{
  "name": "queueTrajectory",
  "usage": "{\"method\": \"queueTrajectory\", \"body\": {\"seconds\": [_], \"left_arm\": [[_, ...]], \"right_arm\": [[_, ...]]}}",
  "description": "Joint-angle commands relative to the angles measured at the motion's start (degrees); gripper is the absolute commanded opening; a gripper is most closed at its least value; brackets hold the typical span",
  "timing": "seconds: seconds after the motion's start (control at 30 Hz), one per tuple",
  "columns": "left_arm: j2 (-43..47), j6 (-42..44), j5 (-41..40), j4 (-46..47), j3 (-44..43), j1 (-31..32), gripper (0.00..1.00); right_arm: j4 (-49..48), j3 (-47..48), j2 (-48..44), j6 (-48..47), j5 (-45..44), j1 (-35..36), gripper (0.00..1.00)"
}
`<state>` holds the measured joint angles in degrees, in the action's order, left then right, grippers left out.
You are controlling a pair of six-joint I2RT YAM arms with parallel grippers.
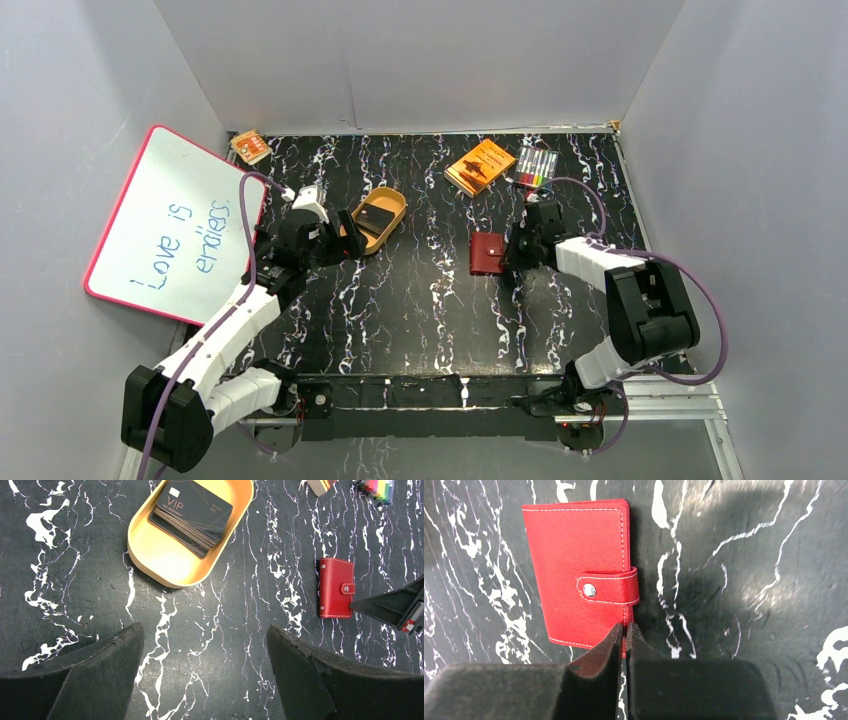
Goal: Put the credit cards into the card holder
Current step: Move the card holder to the center of the board.
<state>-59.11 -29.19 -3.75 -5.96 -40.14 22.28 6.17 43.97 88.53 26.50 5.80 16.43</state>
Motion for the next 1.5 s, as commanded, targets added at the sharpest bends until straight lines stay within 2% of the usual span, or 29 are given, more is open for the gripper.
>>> {"method": "queueTrajectory", "body": {"seconds": [0.0, 0.23, 0.6, 0.67, 0.73, 0.83, 0.9, 1.03, 1.23, 1.47], "left_arm": [[2.0, 0.3, 1.0, 1.3, -1.3, -0.1, 0.89], [2.4, 0.3, 1.8, 1.0, -1.0, 0.4, 0.88], [5.9, -2.3, 1.4, 0.7, 0.4, 3.6, 0.87], [5.9, -4.9, 2.5, 0.7, 0.9, 3.6, 0.87], [6.1, -9.5, 3.0, 0.7, 1.9, 3.6, 0.87], [5.9, -13.8, 9.5, 1.8, 3.2, 3.6, 0.85], [4.8, -17.2, 13.8, 1.2, 3.7, 4.3, 0.84], [2.1, -24.5, 15.2, 3.0, 4.9, 8.2, 0.82], [-6.5, -28.0, 13.5, 8.3, 2.5, 16.6, 0.80], [-18.7, -30.3, 14.2, 14.2, -0.7, 21.4, 0.75]], "right_arm": [[1.4, -3.5, -3.5, -0.1, 1.6, 1.4, 0.08], [2.5, -9.8, -10.1, 2.8, 2.9, 5.7, 0.04], [2.8, -16.7, -19.8, 16.7, -0.9, 20.9, 0.06], [4.1, -15.7, -20.3, 17.8, -1.7, 22.0, 0.12], [5.2, -14.6, -21.4, 18.0, -2.5, 22.3, 0.24], [7.1, -12.0, -22.8, 16.4, -4.0, 22.4, 0.38], [9.1, -9.9, -22.6, 14.1, -4.6, 22.4, 0.41], [12.5, -6.0, -21.7, 10.3, -7.2, 23.4, 0.41], [14.7, -1.0, -17.9, 6.1, -9.7, 25.8, 0.40], [13.8, 1.8, -12.2, 5.9, -10.0, 28.7, 0.38]]}}
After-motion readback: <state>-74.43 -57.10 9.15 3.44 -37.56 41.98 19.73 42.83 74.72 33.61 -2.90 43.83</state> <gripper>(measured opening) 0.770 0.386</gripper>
